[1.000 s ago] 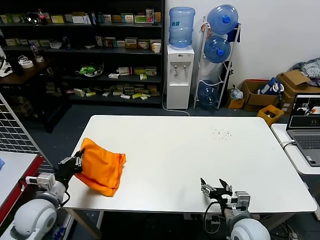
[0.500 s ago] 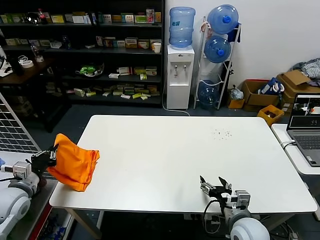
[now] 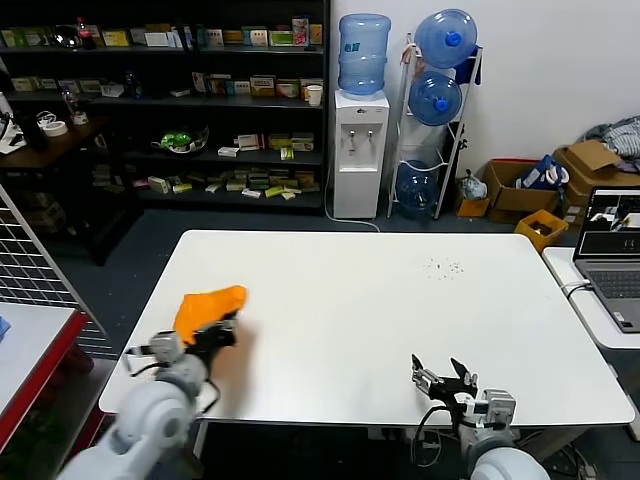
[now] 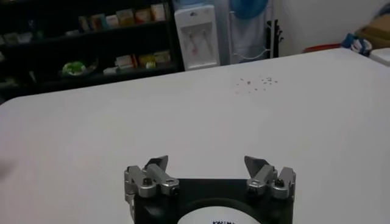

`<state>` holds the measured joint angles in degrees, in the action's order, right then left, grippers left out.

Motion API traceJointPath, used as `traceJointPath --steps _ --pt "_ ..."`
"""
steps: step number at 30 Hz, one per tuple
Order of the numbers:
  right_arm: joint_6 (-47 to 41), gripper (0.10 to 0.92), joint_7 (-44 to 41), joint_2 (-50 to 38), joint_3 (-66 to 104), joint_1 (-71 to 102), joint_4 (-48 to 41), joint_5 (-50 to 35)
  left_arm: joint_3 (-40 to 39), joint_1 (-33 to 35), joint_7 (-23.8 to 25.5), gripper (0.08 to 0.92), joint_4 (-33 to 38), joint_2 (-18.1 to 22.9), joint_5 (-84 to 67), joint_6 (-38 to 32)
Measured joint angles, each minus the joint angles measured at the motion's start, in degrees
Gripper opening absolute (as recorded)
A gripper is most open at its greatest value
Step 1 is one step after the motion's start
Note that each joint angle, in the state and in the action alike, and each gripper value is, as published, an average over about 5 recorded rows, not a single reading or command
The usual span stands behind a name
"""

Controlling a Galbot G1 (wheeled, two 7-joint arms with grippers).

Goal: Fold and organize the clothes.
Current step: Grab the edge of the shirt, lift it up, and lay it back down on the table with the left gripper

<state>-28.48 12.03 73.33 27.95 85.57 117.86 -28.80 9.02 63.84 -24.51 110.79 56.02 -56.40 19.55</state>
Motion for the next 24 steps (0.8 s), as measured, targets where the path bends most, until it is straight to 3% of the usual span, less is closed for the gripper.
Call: traceJointPath --steps 6,11,19,24 --pt "-0.01 0.823 0.03 1.05 1.3 1.8 1.19 0.51 -11.5 -7.99 -3.2 0.107 -6.07 12.61 -0.85 1.07" --pt "-0.06 0.823 0.07 1.21 2.26 2.23 1.69 0.44 -16.78 -11.91 -4.13 0.107 -11.22 20.33 0.45 1.25" --pt "0.05 0.823 -0.13 0.79 3.9 3.12 2.99 -0.15 -20.73 -15.13 -3.84 0.108 -17.46 27.68 3.77 0.97" --pt "1.47 0.823 -1.97 -0.39 5.81 4.72 4.76 -0.2 -21.57 -15.48 -2.4 0.19 -19.07 29.44 6.26 0.35"
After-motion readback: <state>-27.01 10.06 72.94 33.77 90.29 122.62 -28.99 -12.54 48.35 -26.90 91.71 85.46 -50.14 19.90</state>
